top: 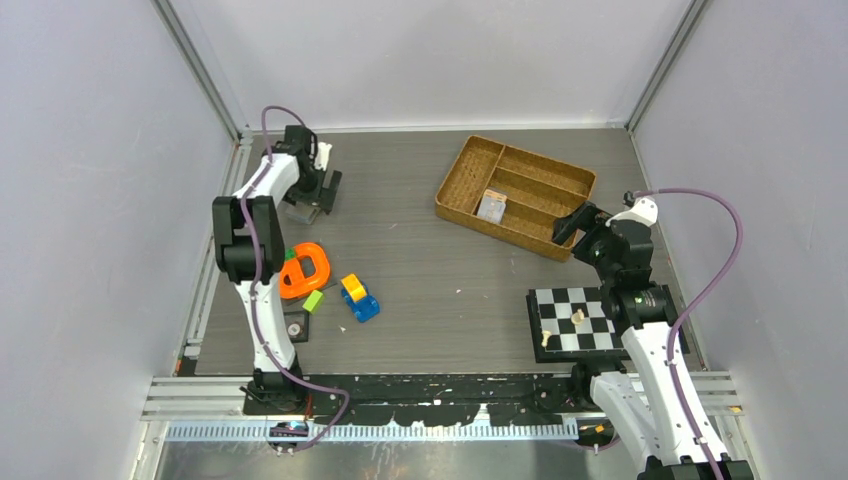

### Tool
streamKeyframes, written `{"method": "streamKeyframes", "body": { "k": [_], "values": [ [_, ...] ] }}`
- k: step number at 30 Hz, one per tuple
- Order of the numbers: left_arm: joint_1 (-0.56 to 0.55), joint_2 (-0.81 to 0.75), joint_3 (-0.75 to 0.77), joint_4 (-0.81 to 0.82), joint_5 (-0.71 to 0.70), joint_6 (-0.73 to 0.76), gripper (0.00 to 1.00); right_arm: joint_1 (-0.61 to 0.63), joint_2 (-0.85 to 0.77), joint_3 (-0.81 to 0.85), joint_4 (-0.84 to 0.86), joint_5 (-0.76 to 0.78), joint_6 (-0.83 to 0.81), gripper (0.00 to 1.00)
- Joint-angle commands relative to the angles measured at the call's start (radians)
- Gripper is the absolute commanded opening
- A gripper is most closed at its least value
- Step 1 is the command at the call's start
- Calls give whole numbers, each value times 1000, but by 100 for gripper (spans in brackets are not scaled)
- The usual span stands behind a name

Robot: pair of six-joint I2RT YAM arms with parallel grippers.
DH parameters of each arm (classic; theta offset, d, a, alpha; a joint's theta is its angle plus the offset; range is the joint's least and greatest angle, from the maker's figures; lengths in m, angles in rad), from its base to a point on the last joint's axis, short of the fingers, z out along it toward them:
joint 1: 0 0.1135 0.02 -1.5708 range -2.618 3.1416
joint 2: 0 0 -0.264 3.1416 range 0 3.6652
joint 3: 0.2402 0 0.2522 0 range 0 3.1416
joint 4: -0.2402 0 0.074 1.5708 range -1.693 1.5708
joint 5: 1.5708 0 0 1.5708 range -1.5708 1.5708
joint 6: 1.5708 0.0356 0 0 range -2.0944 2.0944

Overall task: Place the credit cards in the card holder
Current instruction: Pick up the card holder from the corner of the board.

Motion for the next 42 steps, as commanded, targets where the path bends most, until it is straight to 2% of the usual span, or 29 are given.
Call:
{"method": "streamKeyframes", "body": {
  "k": [1, 7, 14, 21, 26, 30, 38, 42],
  "values": [
    [6, 31, 36, 0, 33, -14, 97, -1, -1, 18, 32, -14, 5, 95],
    [2, 59, 37, -5, 99, -48, 95, -2, 0, 18, 33, -19, 5, 94],
    [-88, 66, 16, -1, 170, -59, 94, -2, 13, 20, 31, -20, 5, 93],
    [-109, -9, 26, 6, 87, -108, 93, -2, 33, 19, 37, -27, 6, 93],
    [-109, -79, -36, 92, -25, -166, 96, -1, 46, 20, 39, -40, 5, 93],
    [-109, -65, -36, 94, -64, -189, 99, -1, 54, 22, 39, -50, 5, 93],
    [-103, 3, 8, 54, -86, -222, 100, -3, 74, 28, 36, -63, 3, 93],
    [-103, 22, 1, 71, -37, -223, 100, -2, 80, 30, 36, -63, 3, 94]
  ]
}}
